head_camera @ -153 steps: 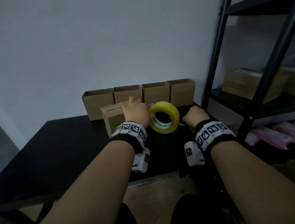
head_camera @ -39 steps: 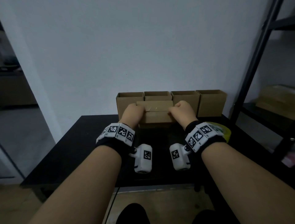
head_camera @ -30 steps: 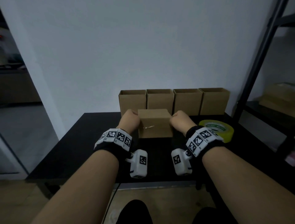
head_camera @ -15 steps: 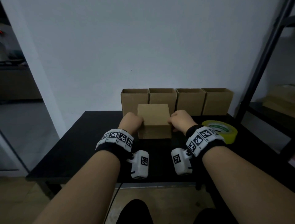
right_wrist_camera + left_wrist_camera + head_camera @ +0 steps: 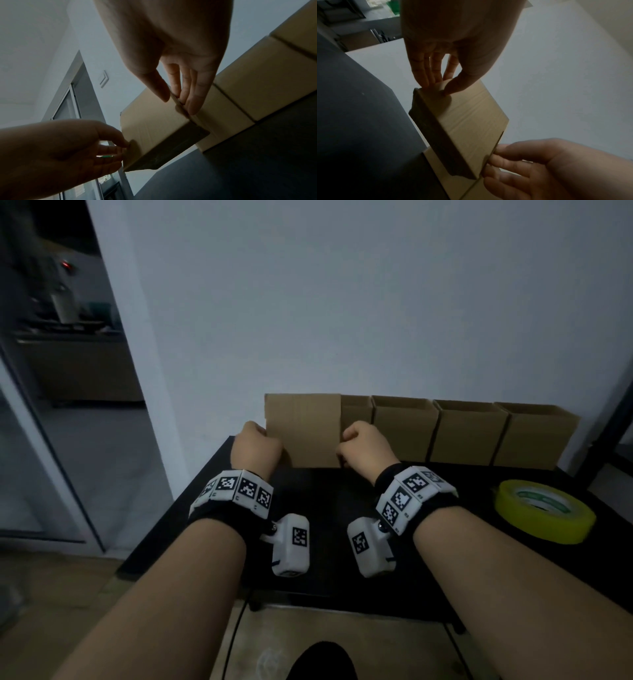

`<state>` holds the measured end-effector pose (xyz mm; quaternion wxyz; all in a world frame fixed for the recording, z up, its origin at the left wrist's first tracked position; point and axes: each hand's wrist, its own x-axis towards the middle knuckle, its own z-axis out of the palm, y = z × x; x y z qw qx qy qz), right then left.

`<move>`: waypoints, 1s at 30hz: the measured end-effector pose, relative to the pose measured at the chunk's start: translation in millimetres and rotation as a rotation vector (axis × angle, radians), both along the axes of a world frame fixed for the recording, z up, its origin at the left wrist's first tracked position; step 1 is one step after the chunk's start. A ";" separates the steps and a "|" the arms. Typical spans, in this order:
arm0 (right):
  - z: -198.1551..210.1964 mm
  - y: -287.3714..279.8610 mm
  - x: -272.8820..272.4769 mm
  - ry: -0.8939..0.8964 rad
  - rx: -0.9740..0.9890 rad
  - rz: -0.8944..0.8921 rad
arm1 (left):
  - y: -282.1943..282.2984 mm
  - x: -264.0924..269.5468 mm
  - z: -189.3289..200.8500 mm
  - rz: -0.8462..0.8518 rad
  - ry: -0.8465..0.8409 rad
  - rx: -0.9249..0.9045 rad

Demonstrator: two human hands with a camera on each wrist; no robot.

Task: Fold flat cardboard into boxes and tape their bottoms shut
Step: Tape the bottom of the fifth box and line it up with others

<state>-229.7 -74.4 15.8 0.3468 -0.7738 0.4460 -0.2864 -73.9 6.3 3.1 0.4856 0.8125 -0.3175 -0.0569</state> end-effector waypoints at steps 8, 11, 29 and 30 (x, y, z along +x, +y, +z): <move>-14.8 2.2 65.4 0.036 0.069 0.087 | 1.3 58.6 -17.0 0.062 0.030 0.037; -19.1 -1.2 80.9 0.049 0.105 0.092 | -6.6 70.4 -20.5 0.036 0.035 0.070; -43.7 -41.3 105.1 0.062 0.379 0.129 | -44.2 93.0 -46.8 -0.164 0.261 0.005; -43.7 -42.2 104.6 0.061 0.388 0.132 | -45.8 92.4 -46.6 -0.158 0.261 -0.001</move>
